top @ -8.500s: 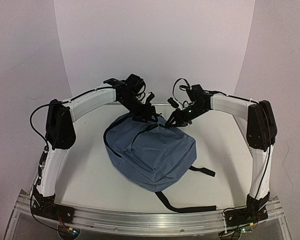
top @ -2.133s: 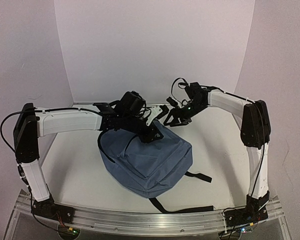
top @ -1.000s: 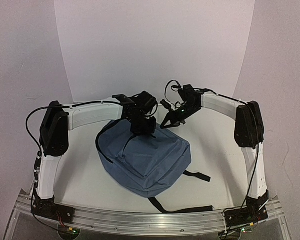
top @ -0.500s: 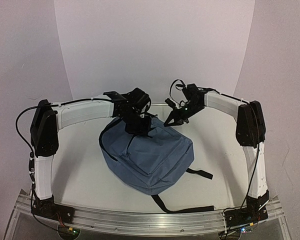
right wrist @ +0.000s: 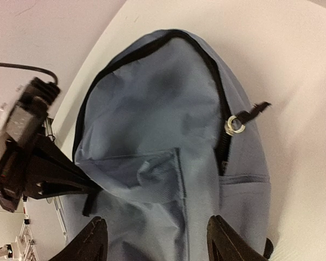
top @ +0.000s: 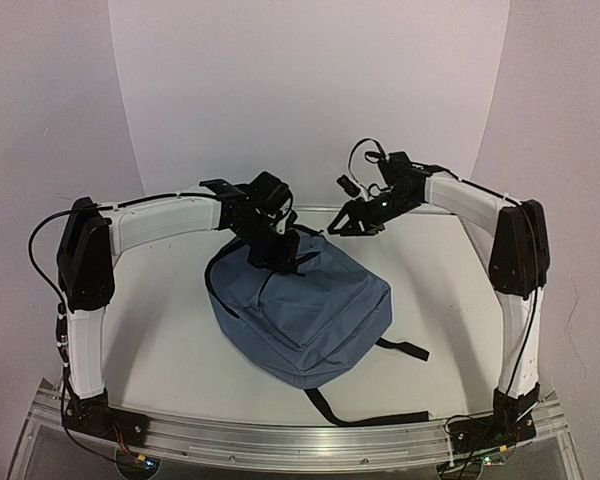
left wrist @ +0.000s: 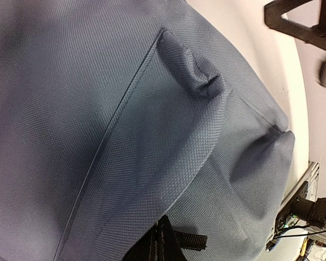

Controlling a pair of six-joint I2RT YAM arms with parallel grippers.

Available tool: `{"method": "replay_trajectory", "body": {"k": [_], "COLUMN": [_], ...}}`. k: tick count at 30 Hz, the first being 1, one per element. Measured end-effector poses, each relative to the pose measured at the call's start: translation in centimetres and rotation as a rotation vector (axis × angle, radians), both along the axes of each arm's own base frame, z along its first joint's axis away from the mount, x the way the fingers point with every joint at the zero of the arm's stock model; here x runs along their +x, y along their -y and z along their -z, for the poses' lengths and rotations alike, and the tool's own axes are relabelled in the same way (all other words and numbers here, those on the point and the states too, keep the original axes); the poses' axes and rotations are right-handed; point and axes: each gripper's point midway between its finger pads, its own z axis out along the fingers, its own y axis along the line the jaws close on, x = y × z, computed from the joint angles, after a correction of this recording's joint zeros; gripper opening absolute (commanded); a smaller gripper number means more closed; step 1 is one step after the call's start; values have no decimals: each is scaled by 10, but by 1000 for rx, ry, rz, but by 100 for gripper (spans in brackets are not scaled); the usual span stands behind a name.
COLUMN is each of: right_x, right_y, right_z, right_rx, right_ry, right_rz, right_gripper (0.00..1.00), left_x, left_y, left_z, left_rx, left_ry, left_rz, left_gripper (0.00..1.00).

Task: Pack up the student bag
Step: Zip the student bag at the center of the board.

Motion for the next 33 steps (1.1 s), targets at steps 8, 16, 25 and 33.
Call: {"method": "replay_trajectory", "body": {"k": [8,16,25,33], "right_x": [-25,-11,-11,-7], "right_y": [-37,-49,-52,-46], "right_z": [-3,36,43,38], "right_rx": [-34,-123,-141,-141], "right_ry": [86,93,93,73], "right_rz": [-99,-86,-90,-69], "right_gripper": [82,61,0,0], "left_x": [-1,0,3,-4], "left_y": [2,3,2,-7], "left_z": [3,2,6,9], "left_rx": [-4,-6,-1,-10], "left_ry": [-11,-10,-8,-22], "left_rz": [9,9,-1,-38], "left_gripper": [0,0,0,0]}}
